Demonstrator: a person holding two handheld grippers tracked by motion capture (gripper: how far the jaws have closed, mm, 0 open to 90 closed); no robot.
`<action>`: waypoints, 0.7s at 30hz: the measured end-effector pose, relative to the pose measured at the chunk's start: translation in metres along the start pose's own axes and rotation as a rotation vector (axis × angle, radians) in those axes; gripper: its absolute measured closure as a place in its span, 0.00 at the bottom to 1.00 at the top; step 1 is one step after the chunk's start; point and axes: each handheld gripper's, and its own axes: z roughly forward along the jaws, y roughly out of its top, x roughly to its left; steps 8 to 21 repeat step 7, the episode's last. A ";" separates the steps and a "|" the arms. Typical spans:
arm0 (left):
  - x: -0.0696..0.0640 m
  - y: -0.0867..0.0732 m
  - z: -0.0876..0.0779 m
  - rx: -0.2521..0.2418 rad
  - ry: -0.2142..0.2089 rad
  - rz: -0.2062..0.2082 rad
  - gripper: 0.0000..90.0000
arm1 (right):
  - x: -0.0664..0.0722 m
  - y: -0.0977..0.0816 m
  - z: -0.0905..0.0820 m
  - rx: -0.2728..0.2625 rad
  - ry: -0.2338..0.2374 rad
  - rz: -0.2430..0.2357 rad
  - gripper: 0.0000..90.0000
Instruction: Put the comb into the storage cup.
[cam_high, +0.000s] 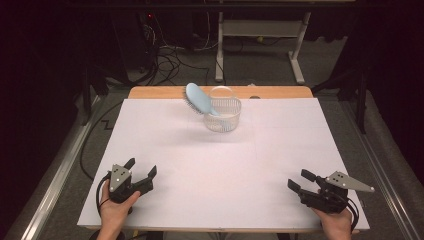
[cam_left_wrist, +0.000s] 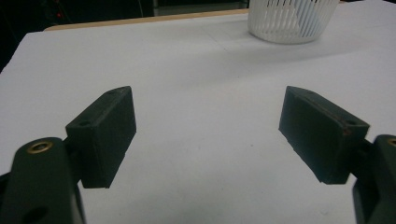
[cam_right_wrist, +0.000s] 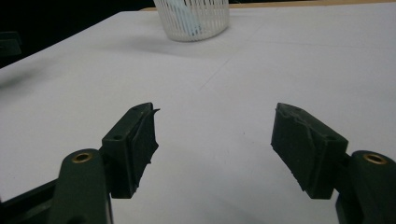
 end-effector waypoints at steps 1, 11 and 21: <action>0.000 0.000 0.000 0.005 -0.003 0.001 0.22 | 0.000 0.000 0.000 0.001 0.001 0.000 0.35; -0.001 0.001 0.002 0.024 -0.012 0.014 0.22 | 0.000 -0.001 0.000 0.006 -0.003 0.001 0.35; -0.001 0.001 0.002 0.024 -0.012 0.014 0.22 | 0.000 -0.001 0.000 0.006 -0.003 0.001 0.35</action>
